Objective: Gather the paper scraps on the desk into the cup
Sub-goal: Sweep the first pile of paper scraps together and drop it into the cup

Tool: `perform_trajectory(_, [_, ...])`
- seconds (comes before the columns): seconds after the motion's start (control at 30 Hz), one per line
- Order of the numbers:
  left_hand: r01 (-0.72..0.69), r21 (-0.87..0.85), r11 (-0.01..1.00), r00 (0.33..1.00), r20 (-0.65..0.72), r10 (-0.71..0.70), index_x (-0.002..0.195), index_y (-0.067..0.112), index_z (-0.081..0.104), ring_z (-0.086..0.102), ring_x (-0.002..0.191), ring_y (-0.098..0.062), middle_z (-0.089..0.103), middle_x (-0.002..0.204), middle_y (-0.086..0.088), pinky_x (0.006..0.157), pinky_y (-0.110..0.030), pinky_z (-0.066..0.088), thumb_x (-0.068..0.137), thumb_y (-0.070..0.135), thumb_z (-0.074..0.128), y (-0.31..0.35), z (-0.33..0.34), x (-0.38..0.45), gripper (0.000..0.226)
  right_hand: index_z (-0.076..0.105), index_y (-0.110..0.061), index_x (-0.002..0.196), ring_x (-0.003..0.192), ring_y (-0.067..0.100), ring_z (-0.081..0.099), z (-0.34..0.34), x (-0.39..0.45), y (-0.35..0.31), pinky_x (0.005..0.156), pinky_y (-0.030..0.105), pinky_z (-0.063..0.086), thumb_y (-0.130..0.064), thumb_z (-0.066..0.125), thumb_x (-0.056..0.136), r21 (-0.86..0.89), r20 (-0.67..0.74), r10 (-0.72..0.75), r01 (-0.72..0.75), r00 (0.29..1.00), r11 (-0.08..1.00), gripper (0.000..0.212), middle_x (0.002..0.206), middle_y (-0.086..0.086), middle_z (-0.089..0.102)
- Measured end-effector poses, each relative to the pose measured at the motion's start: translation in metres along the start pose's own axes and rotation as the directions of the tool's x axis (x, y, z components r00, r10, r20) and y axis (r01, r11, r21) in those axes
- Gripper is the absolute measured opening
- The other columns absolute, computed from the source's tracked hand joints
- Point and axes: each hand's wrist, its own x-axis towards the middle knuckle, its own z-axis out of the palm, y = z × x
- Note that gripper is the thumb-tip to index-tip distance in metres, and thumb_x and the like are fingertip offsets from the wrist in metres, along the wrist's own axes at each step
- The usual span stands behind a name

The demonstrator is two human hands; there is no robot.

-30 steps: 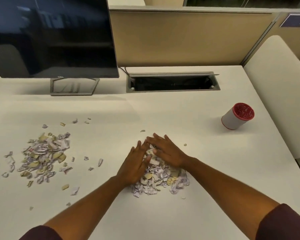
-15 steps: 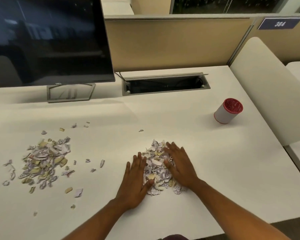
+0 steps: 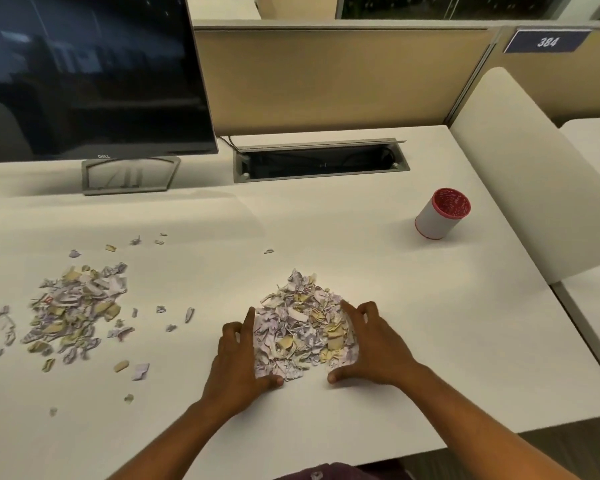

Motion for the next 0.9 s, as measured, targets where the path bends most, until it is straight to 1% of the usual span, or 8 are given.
perform_trajectory(0.17, [0.069, -0.177, 0.982, 0.996, -0.04, -0.077, 0.156, 0.03, 0.007, 0.047, 0.118, -0.019, 0.019, 0.13, 0.004, 0.096, -0.025, 0.046, 0.053, 0.032, 0.096, 0.019, 0.011, 0.015, 0.136, 0.017, -0.025, 0.158, 0.091, 0.019, 0.059, 0.0, 0.018, -0.02, 0.088, 0.03, 0.054, -0.049, 0.098, 0.051, 0.096, 0.012, -0.043, 0.041, 0.999, 0.995, 0.137, 0.137, 0.003, 0.028])
perform_trajectory(0.3, [0.084, -0.306, 0.948, 0.986, -0.114, -0.124, 0.154, 0.031, 0.021, 0.049, 0.117, -0.021, 0.022, 0.122, 0.006, 0.092, -0.023, 0.044, 0.058, 0.016, 0.093, 0.033, 0.013, 0.02, 0.12, 0.029, -0.021, 0.155, 0.104, 0.025, 0.062, -0.01, 0.031, -0.028, 0.091, 0.031, 0.052, -0.032, 0.095, 0.065, 0.156, -0.01, -0.093, 0.093, 0.996, 0.983, 0.112, 0.137, 0.005, 0.033])
perform_trajectory(0.43, [0.114, -0.176, 0.978, 0.979, -0.15, -0.141, 0.154, 0.034, 0.015, 0.05, 0.117, -0.024, 0.024, 0.132, -0.002, 0.088, -0.031, 0.052, 0.05, 0.037, 0.093, 0.045, 0.008, 0.017, 0.13, 0.032, -0.03, 0.153, 0.117, 0.026, 0.057, -0.024, 0.041, -0.024, 0.096, 0.033, 0.052, -0.039, 0.097, 0.059, 0.225, 0.018, -0.135, 0.128, 0.991, 0.966, 0.114, 0.144, 0.001, 0.027])
perform_trajectory(0.5, [0.181, -0.03, 0.983, 0.971, -0.154, -0.184, 0.153, 0.042, 0.005, 0.048, 0.12, -0.026, 0.02, 0.138, -0.002, 0.083, -0.041, 0.056, 0.039, 0.056, 0.09, 0.05, 0.001, 0.016, 0.143, 0.026, -0.039, 0.153, 0.126, 0.029, 0.047, -0.03, 0.045, -0.026, 0.1, 0.043, 0.052, -0.054, 0.095, 0.053, 0.137, 0.021, -0.172, 0.167, 0.985, 0.976, 0.123, 0.152, -0.002, 0.019])
perform_trajectory(0.57, [0.225, -0.022, 0.974, 0.968, -0.111, -0.226, 0.147, 0.055, 0.002, 0.044, 0.125, -0.027, 0.015, 0.14, 0.0, 0.084, -0.045, 0.057, 0.03, 0.066, 0.084, 0.059, -0.005, 0.018, 0.143, 0.021, -0.049, 0.152, 0.131, 0.032, 0.038, -0.03, 0.048, -0.032, 0.098, 0.047, 0.051, -0.067, 0.088, 0.053, 0.026, 0.019, -0.212, 0.211, 0.977, 0.977, 0.121, 0.157, -0.003, 0.013])
perform_trajectory(0.63, [0.234, -0.031, 0.972, 0.971, -0.048, -0.235, 0.144, 0.059, 0.004, 0.041, 0.129, -0.028, 0.011, 0.142, 0.002, 0.089, -0.046, 0.055, 0.032, 0.065, 0.084, 0.069, -0.006, 0.025, 0.138, 0.02, -0.054, 0.149, 0.132, 0.032, 0.034, -0.026, 0.049, -0.041, 0.096, 0.046, 0.051, -0.072, 0.083, 0.057, -0.052, 0.03, -0.253, 0.254, 0.967, 0.966, 0.113, 0.158, -0.004, 0.014])
perform_trajectory(0.73, [0.195, -0.021, 0.981, 0.98, -0.026, -0.195, 0.149, 0.053, 0.015, 0.04, 0.13, -0.027, 0.014, 0.145, 0.002, 0.095, -0.043, 0.053, 0.045, 0.053, 0.088, 0.078, 0.004, 0.033, 0.127, 0.032, -0.051, 0.146, 0.131, 0.033, 0.036, -0.017, 0.05, -0.049, 0.09, 0.044, 0.055, -0.059, 0.081, 0.07, -0.147, 0.017, -0.302, 0.301, 0.953, 0.942, 0.091, 0.157, -0.002, 0.027])
perform_trajectory(0.9, [0.144, -0.145, 0.979, 0.973, -0.16, -0.167, 0.139, 0.033, 0.048, 0.055, 0.117, -0.023, 0.035, 0.136, 0.0, 0.097, -0.032, 0.05, 0.065, 0.028, 0.087, 0.082, 0.02, 0.034, 0.083, 0.052, -0.036, 0.136, 0.122, 0.033, 0.046, -0.014, 0.049, -0.042, 0.083, 0.042, 0.055, -0.037, 0.071, 0.089, -0.163, -0.066, -0.361, 0.347, 0.93, 0.924, 0.051, 0.144, -0.001, 0.046])
